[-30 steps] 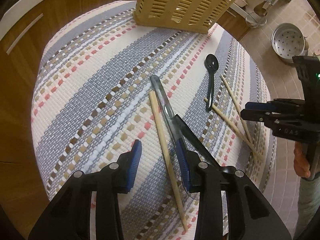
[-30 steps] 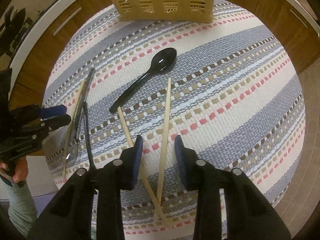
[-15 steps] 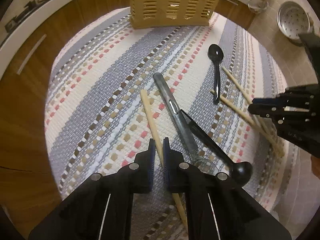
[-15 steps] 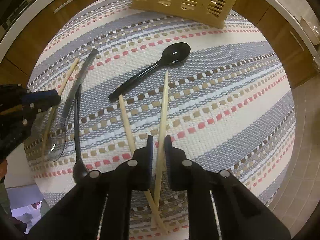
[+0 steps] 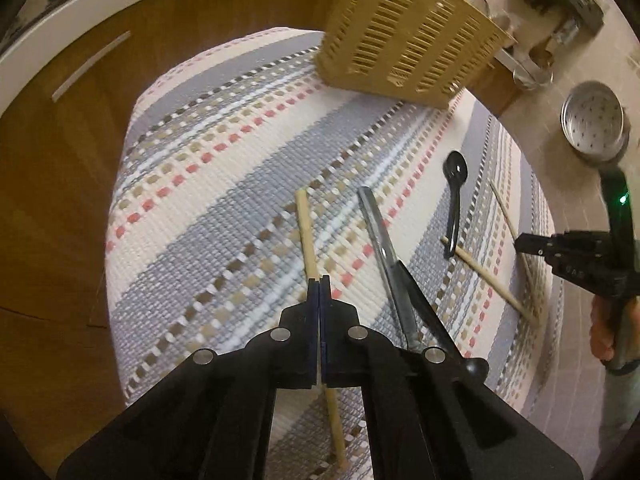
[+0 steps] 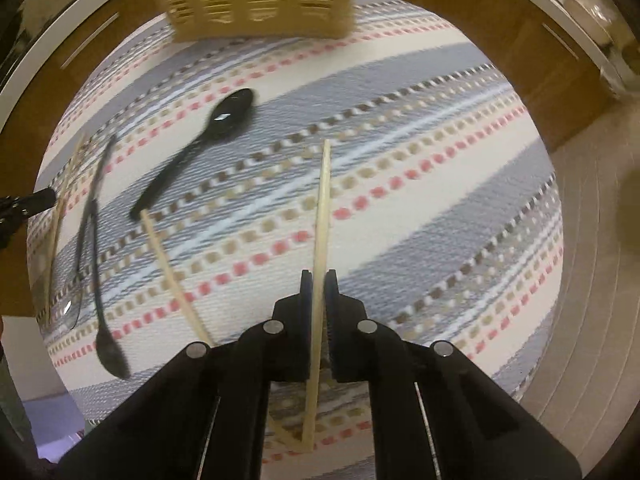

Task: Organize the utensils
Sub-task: 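Lift both chopsticks off the cloth toward the yellow basket, then open both tools to drop the chopsticks into the yellow basket, then lower both open tools back toward the utensils on the cloth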

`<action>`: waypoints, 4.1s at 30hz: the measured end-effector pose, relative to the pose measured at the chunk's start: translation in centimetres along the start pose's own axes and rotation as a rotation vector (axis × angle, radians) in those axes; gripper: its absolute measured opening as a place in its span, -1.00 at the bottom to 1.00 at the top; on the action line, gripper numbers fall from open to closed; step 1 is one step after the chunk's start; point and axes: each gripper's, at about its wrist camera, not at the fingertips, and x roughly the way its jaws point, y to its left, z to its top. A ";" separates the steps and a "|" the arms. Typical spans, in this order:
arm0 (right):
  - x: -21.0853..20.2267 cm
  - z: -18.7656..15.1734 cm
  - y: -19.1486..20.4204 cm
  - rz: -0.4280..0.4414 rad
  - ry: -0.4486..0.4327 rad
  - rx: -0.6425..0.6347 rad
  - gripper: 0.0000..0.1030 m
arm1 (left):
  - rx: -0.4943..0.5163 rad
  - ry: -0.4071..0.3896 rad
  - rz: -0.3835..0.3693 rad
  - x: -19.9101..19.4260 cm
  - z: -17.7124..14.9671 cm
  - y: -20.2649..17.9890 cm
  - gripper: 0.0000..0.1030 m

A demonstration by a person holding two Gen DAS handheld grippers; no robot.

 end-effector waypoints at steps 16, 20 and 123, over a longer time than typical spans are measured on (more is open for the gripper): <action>-1.5 2.7 -0.9 0.045 0.008 -0.037 -0.45 | 0.042 0.097 0.004 1.8 1.1 -0.8 -0.71; -0.4 2.6 -0.3 0.044 0.077 -0.036 -0.50 | 0.093 0.110 0.063 2.1 1.2 -1.9 -0.71; -1.3 2.9 4.9 0.186 -0.047 -0.077 0.01 | 0.049 0.020 -0.004 2.8 4.3 -4.8 -0.16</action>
